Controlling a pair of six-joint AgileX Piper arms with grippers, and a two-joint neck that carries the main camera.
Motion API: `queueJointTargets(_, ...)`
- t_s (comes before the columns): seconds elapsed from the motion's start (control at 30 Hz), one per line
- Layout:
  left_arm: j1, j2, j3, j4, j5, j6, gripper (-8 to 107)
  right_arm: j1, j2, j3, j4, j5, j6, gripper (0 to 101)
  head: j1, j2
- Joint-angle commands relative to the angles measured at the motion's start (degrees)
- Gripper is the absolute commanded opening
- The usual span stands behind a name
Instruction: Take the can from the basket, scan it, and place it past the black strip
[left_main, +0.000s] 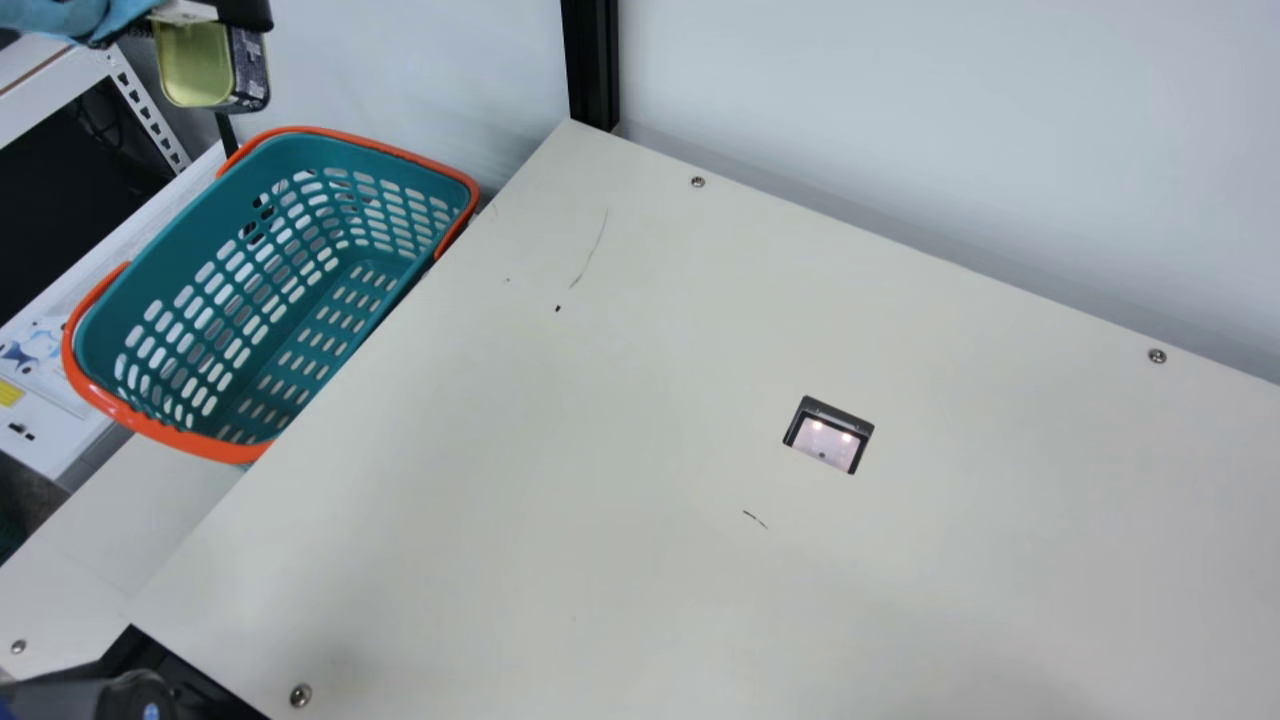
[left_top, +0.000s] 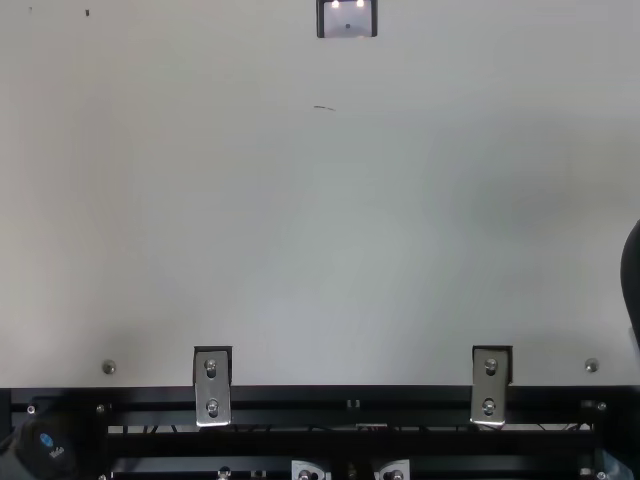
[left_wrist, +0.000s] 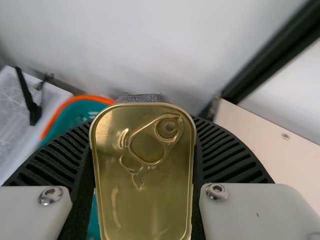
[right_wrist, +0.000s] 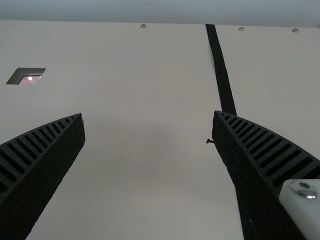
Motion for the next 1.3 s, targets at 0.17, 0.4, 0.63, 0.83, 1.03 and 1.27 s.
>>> queueJointTargets(0.17,-4.4,-10.0,2.0,2.1,10.3,-7.5,10,0.0,0.0,0.0,0.0,0.0,0.0,101,-2.3,0.6)
queueJointTargets(0.4,-8.3,-14.1,3.6,4.5,12.5,-11.1,10,0.0,0.0,0.0,0.0,0.0,0.0,101,-2.3,0.6)
queueJointTargets(0.63,-8.6,-14.5,3.6,4.5,12.5,-11.3,10,0.0,0.0,0.0,0.0,0.0,0.0,101,-2.3,0.6)
queueJointTargets(0.83,-8.9,-14.5,3.5,4.9,12.5,-11.8,10,0.0,0.0,0.0,0.0,0.0,0.0,101,-2.3,0.6)
queueJointTargets(1.03,-8.6,-14.2,2.3,5.7,18.5,-17.0,10,0.0,0.0,0.0,0.0,0.0,0.0,101,-2.3,0.6)
queueJointTargets(1.27,-11.4,-12.5,2.6,6.7,24.1,-26.5,10,0.0,0.0,0.0,0.0,0.0,0.0,101,-2.3,0.6)
